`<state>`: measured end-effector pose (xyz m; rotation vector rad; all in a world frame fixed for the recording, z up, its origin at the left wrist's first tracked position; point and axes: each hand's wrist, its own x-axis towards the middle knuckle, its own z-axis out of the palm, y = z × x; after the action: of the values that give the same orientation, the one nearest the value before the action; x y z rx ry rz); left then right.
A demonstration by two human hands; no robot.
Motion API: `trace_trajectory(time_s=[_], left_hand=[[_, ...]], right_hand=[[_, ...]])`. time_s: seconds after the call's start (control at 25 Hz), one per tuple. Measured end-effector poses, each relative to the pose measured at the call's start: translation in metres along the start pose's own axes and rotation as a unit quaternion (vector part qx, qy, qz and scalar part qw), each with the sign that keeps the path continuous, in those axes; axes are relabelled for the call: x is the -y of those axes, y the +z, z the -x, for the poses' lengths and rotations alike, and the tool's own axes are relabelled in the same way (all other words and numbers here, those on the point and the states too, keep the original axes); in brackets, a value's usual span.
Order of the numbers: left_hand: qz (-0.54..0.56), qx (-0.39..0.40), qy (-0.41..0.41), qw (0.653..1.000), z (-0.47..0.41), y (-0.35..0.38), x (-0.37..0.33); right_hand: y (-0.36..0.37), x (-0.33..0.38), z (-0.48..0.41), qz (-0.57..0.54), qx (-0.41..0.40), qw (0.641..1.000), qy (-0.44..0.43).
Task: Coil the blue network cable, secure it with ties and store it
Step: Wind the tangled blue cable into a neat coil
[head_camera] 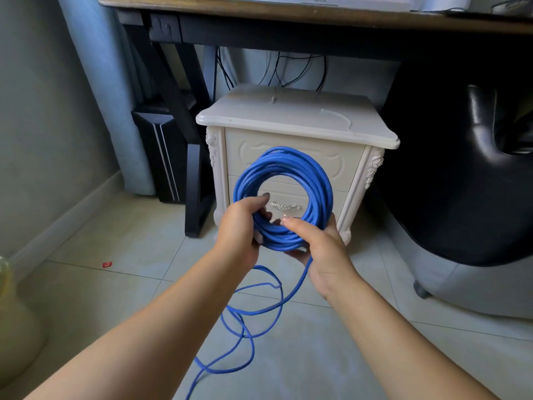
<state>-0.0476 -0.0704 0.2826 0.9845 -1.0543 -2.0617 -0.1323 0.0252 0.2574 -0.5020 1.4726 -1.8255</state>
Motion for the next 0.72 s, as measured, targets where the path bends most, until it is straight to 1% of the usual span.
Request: trace_trajectory(time_s=[0.04,0.12,0.2,0.24,0.28,0.32,0.36,0.4,0.44,0.48,0.56,0.6,0.64,0.68,0.72], left_hand=[[-0.007,0.024,-0.006,1.000,0.002,0.000,0.004],[-0.075,0.071,-0.001,0.995,0.003,-0.001,0.010],[-0.163,0.100,0.002,0.982,0.001,-0.005,0.009],[-0.181,0.113,0.000,0.977,-0.001,-0.007,0.006],[-0.183,0.123,0.007,0.975,-0.003,-0.008,0.003],[-0.183,0.127,0.031,0.974,-0.006,-0.010,0.000],[-0.198,0.127,0.075,0.969,-0.008,-0.011,-0.004],[-0.238,0.123,0.132,0.954,-0.010,-0.012,-0.006],[-0.299,0.125,0.195,0.926,-0.012,-0.014,-0.006],[-0.376,0.133,0.258,0.880,-0.012,-0.015,-0.006],[-0.511,0.161,0.358,0.765,-0.010,-0.016,-0.003],[-0.553,0.171,0.381,0.721,-0.008,-0.016,-0.001],[-0.580,0.172,0.386,0.697,-0.006,-0.015,0.001],[-0.593,0.166,0.380,0.690,-0.005,-0.015,0.003],[-0.596,0.155,0.371,0.695,-0.003,-0.015,0.005]], right_hand=[[0.000,0.001,-0.002,-0.027,-0.030,0.999,0.005],[-0.005,0.007,-0.007,-0.059,-0.091,0.994,0.021],[-0.013,0.013,-0.012,-0.059,-0.122,0.991,0.016],[-0.015,0.015,-0.014,-0.045,-0.126,0.991,0.001],[-0.018,0.017,-0.015,-0.017,-0.124,0.992,-0.022],[-0.019,0.018,-0.014,0.028,-0.118,0.992,-0.047],[-0.021,0.019,-0.013,0.091,-0.108,0.987,-0.070],[-0.022,0.019,-0.012,0.162,-0.095,0.978,-0.090],[-0.021,0.020,-0.009,0.232,-0.079,0.963,-0.110],[-0.021,0.020,-0.007,0.297,-0.060,0.944,-0.132],[-0.019,0.018,-0.004,0.409,-0.017,0.895,-0.179],[-0.018,0.018,-0.003,0.451,0.001,0.870,-0.198],[-0.019,0.018,-0.004,0.481,0.014,0.851,-0.210],[-0.021,0.020,-0.004,0.500,0.023,0.838,-0.219],[-0.022,0.022,-0.003,0.511,0.026,0.828,-0.227]])
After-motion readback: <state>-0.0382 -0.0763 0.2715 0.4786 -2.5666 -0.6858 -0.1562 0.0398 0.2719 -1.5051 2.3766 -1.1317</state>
